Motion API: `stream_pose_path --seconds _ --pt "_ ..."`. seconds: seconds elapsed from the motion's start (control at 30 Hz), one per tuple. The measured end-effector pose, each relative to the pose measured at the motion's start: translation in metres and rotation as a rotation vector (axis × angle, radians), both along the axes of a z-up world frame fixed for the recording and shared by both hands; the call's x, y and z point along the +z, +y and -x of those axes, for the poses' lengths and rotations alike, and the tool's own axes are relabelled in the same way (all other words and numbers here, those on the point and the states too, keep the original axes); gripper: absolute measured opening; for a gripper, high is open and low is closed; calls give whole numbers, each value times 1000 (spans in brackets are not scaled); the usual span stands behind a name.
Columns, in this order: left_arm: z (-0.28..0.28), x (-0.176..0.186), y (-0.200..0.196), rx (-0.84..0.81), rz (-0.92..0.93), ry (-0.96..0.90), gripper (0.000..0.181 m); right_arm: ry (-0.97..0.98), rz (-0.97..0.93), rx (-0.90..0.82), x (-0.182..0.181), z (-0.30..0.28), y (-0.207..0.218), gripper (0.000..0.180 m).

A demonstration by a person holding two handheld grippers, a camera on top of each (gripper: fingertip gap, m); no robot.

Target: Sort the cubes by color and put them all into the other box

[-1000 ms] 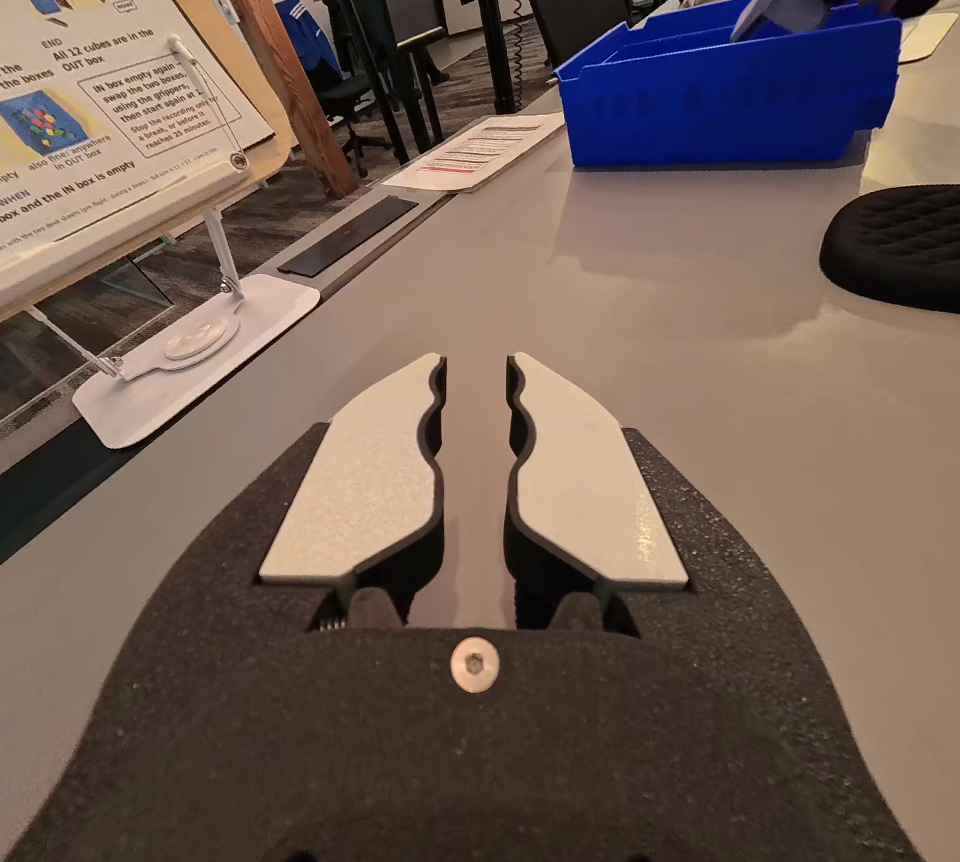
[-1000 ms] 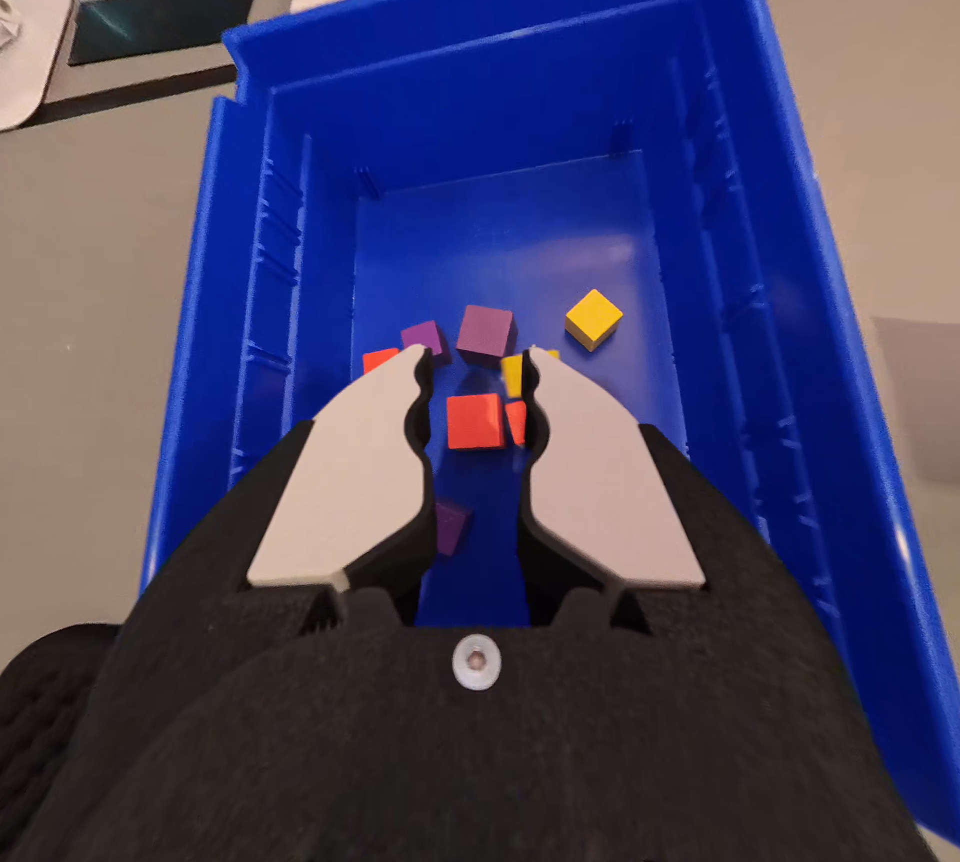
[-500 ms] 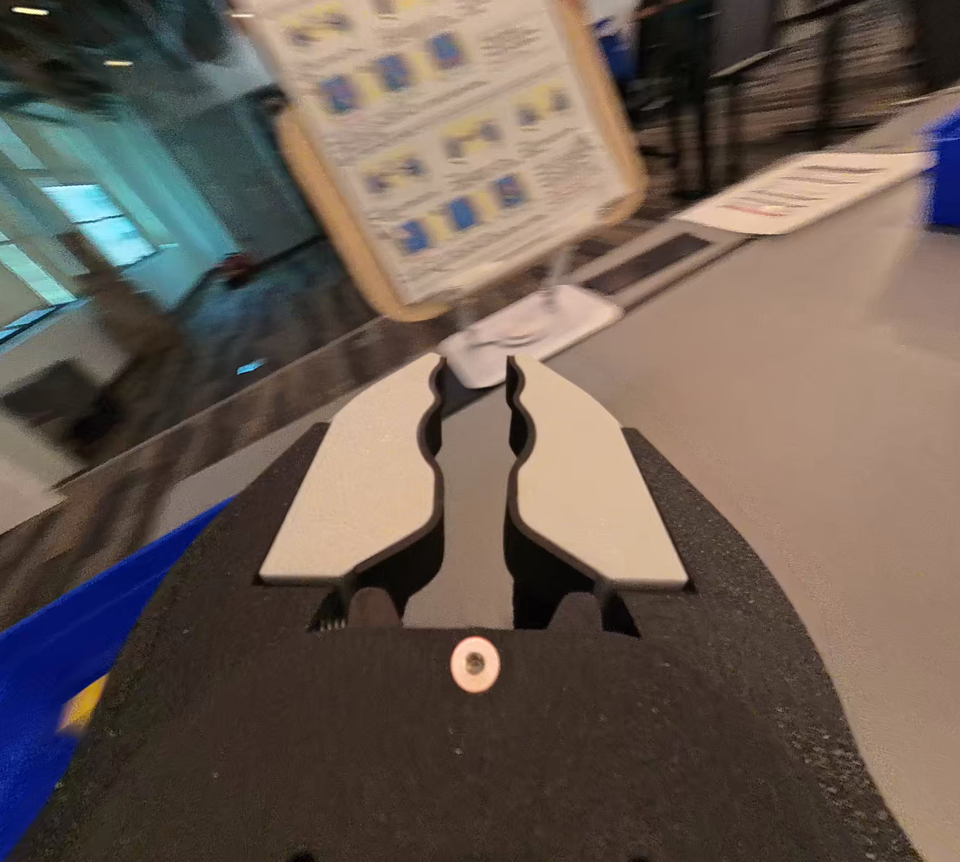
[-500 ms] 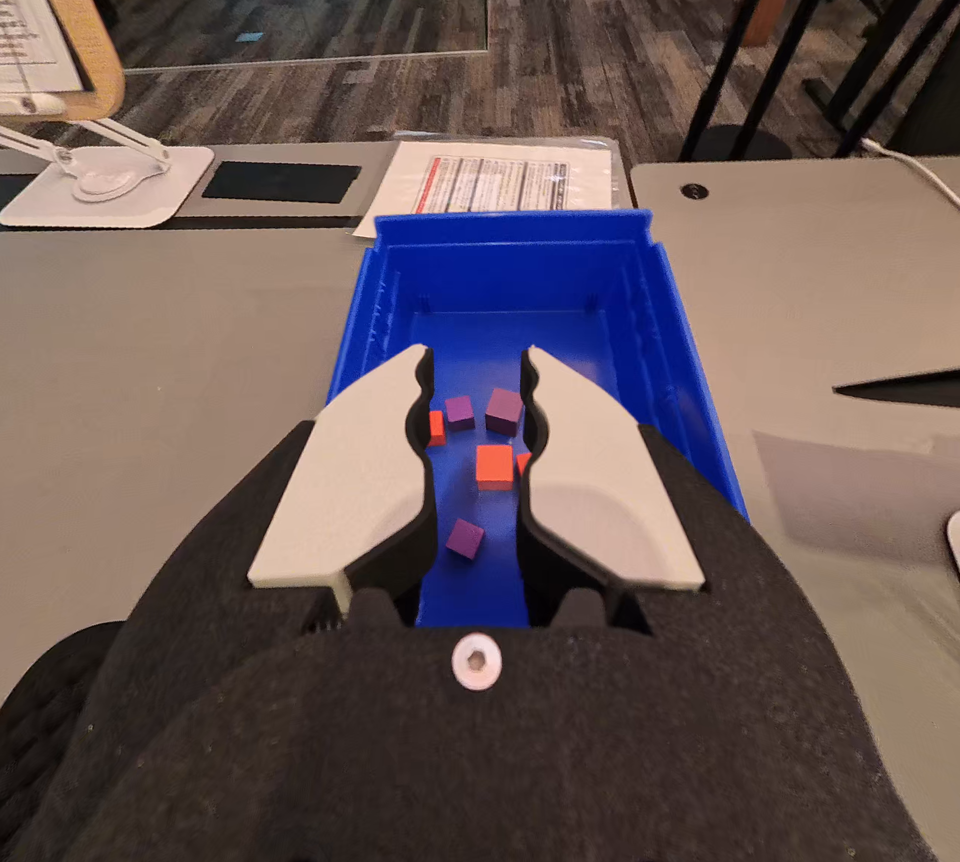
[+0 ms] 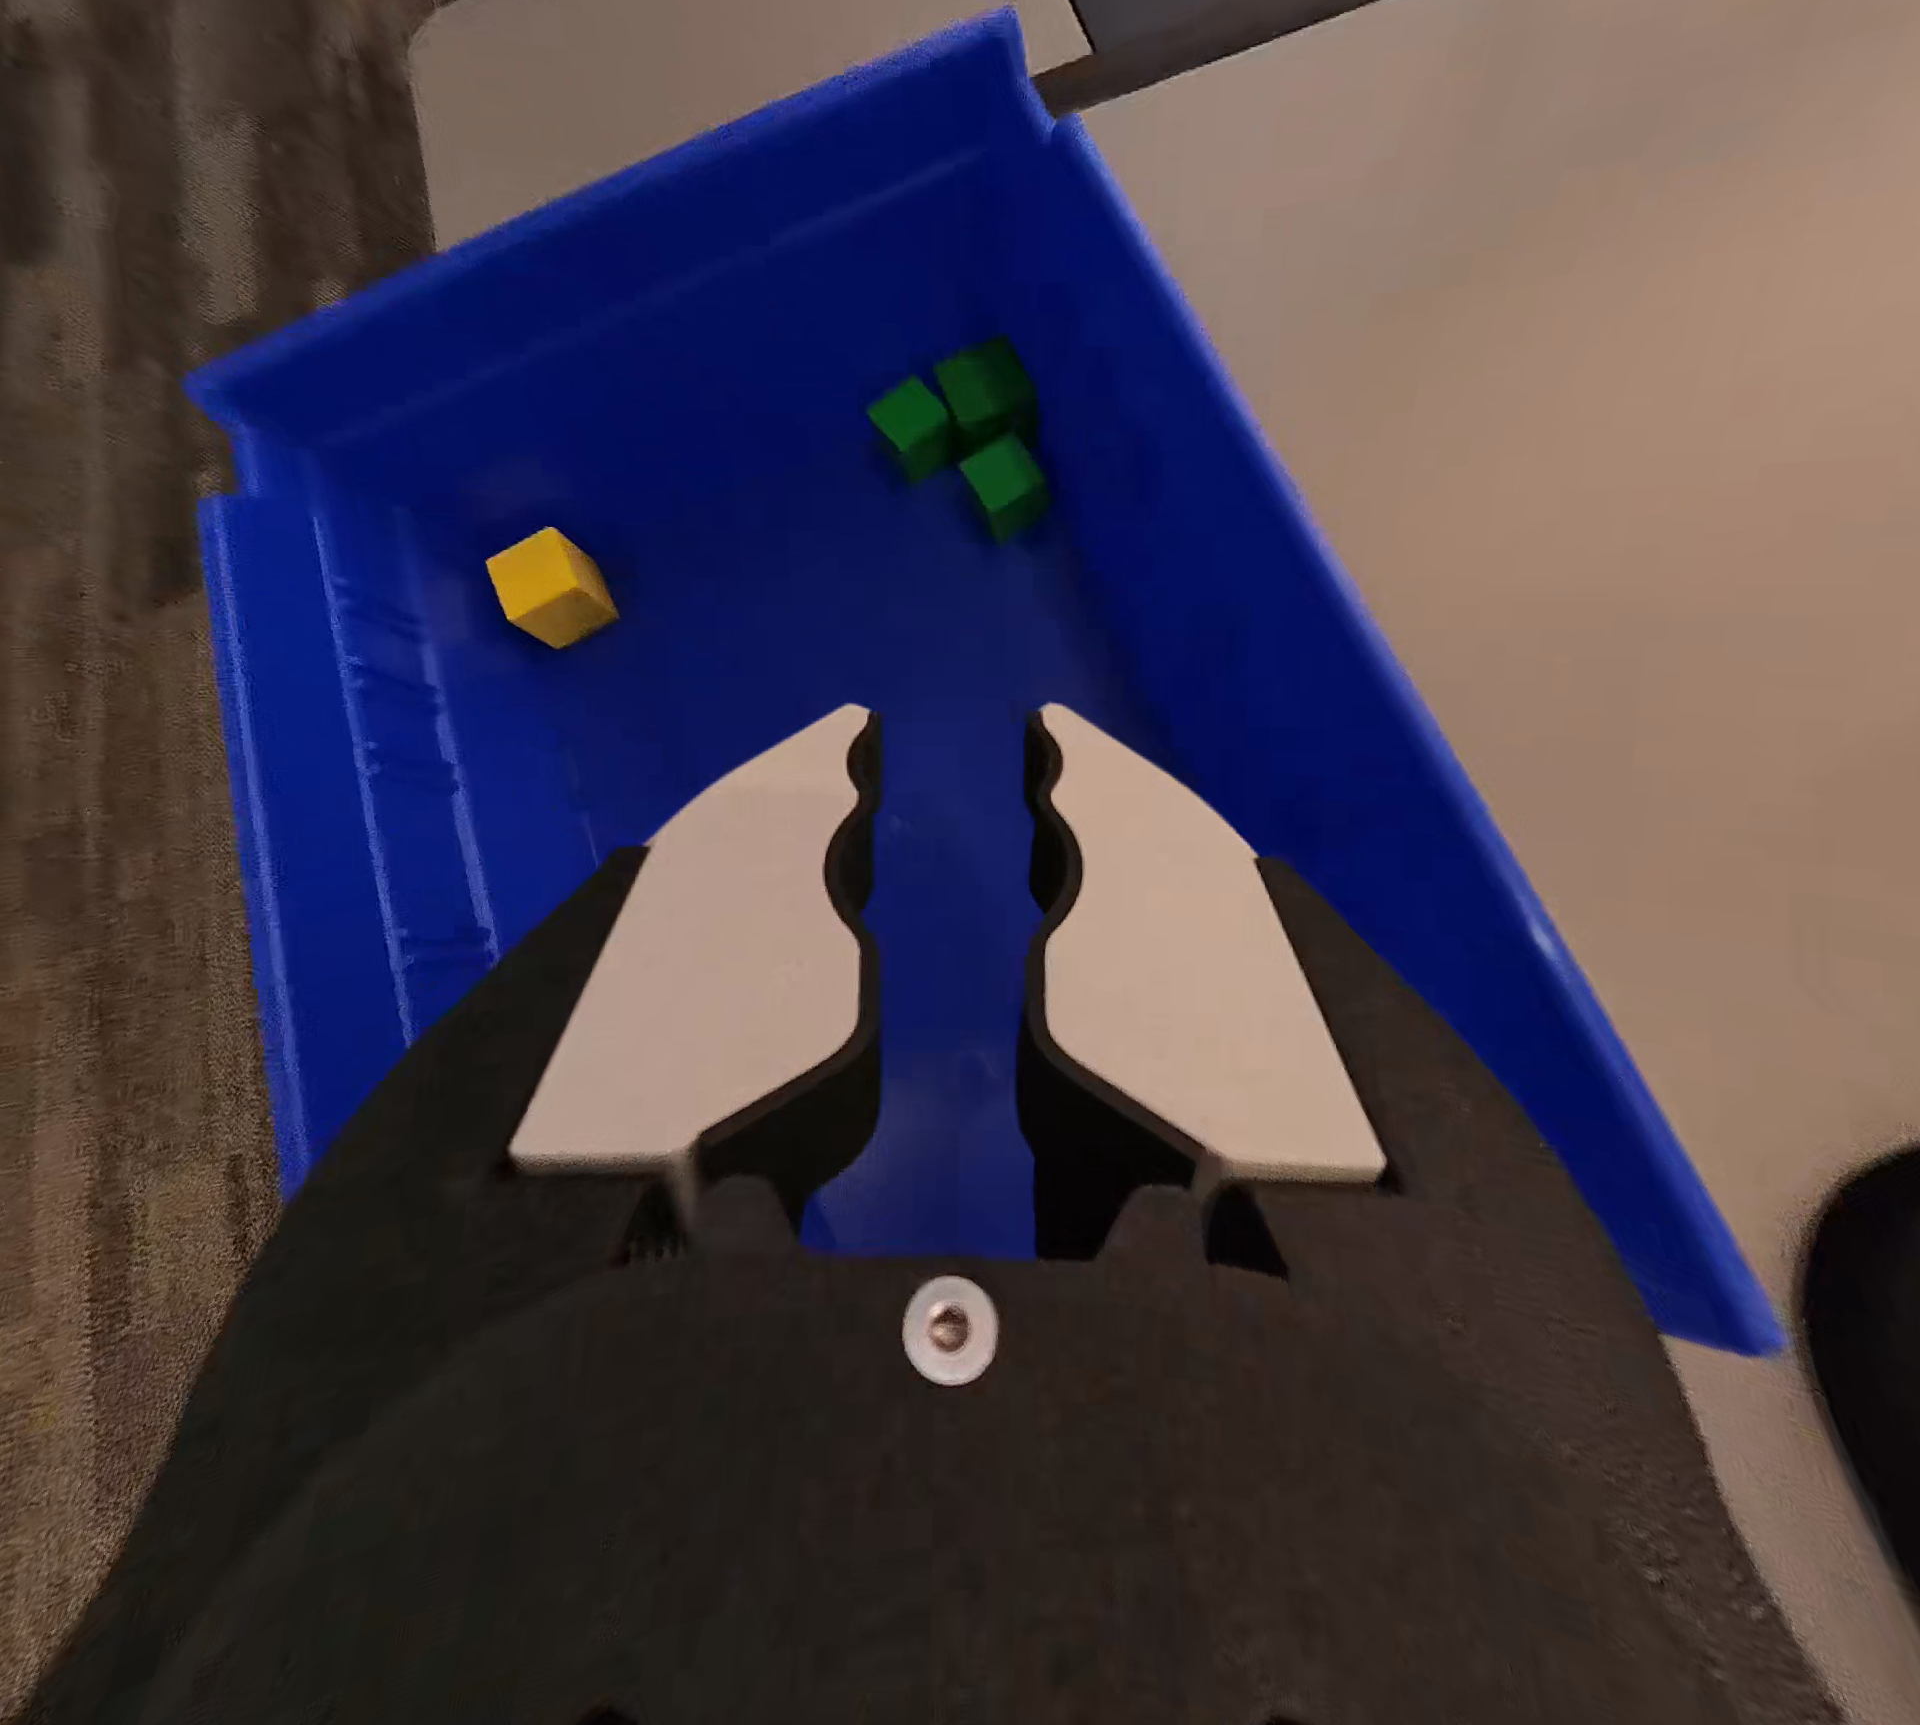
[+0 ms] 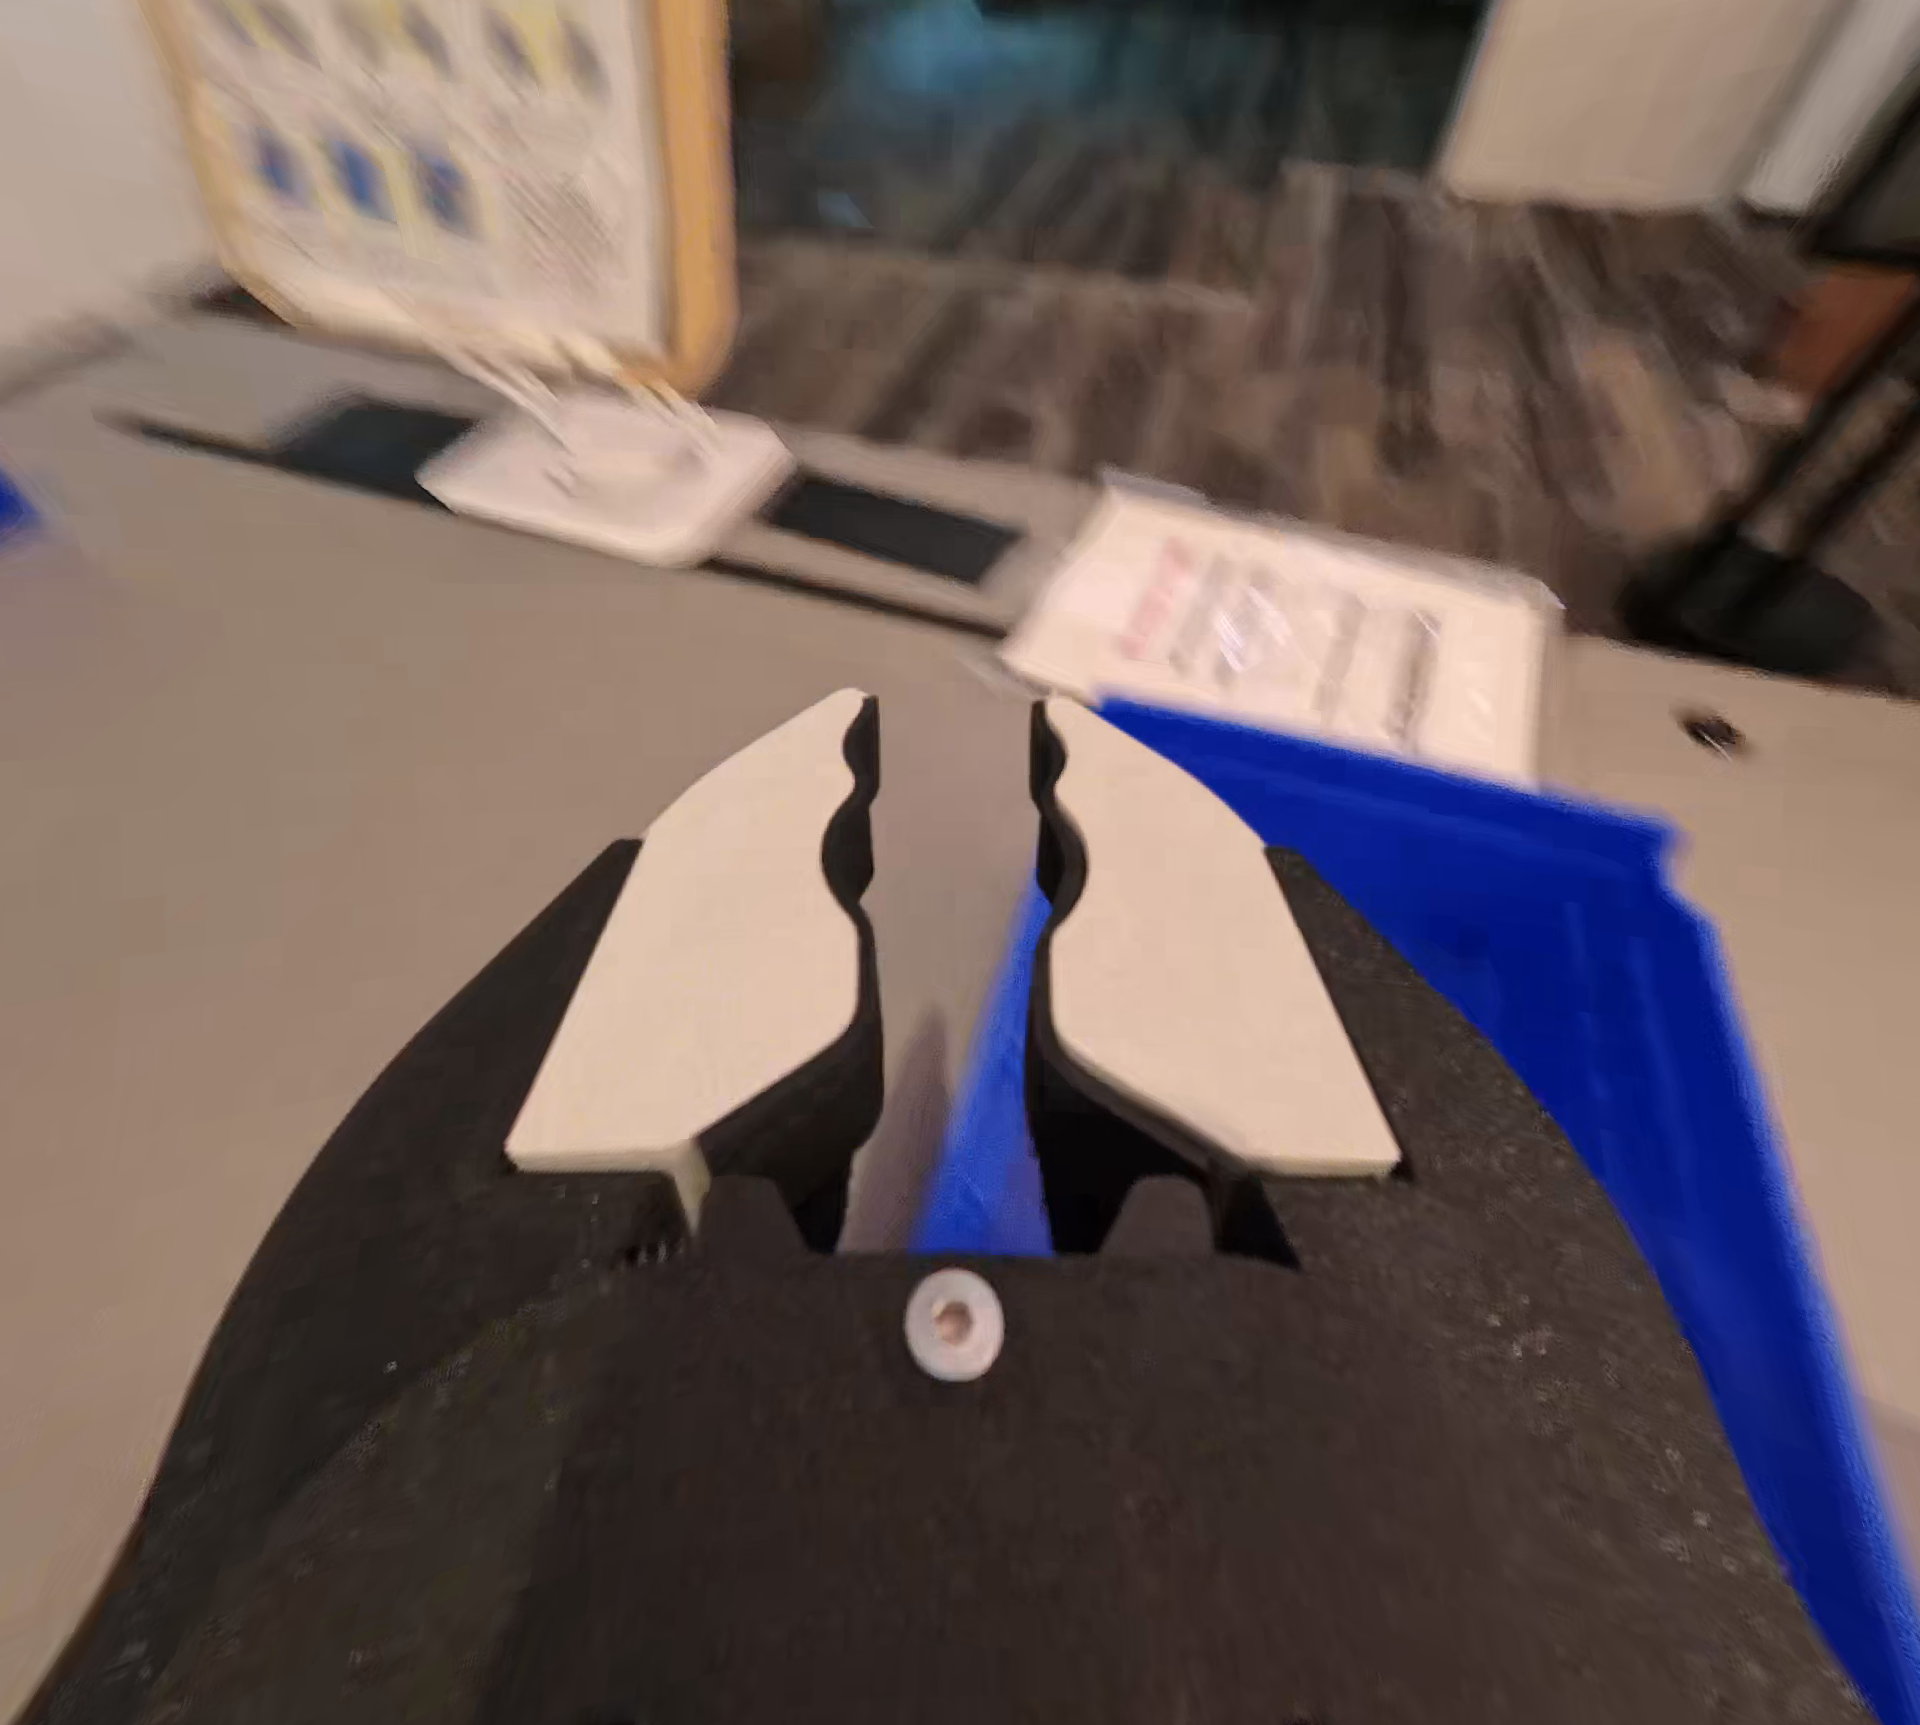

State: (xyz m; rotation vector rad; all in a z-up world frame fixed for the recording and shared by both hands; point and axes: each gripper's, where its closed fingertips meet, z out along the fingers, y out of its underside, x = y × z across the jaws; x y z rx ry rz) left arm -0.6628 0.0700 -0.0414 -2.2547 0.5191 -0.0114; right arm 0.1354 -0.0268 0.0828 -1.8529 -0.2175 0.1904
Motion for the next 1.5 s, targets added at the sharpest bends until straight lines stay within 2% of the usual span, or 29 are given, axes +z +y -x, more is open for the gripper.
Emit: stream_pose_path --seconds 0.1,0.17,0.33,0.5,0.6,0.7,0.87,0.97,1.23,1.5 --pt "15 -12 7 29 -27 62 26 226 -230 184 56 42 -7 23" --pt "28 -20 10 50 -25 130 30 293 -298 273 74 62 -13 23" --pt "78 -27 28 144 -25 435 31 217 -249 277 69 88 -5 24" --pt "93 -30 59 132 -23 542 32 199 -221 351 69 122 -1 24" --pt "83 -41 73 76 5 508 33 168 -180 362 60 134 4 25" --pt "47 -54 79 -30 75 318 31 121 -129 365 47 139 7 26" --pt "-3 -53 98 -172 12 140 35 104 -94 373 38 143 11 26" --pt "-7 -54 113 -183 -30 200 32 86 -79 378 35 146 12 26" --pt "-14 -75 120 -345 29 338 28 16 -37 411 23 150 10 26" --pt "-17 -89 125 -451 50 376 23 -39 -21 450 17 155 7 26"
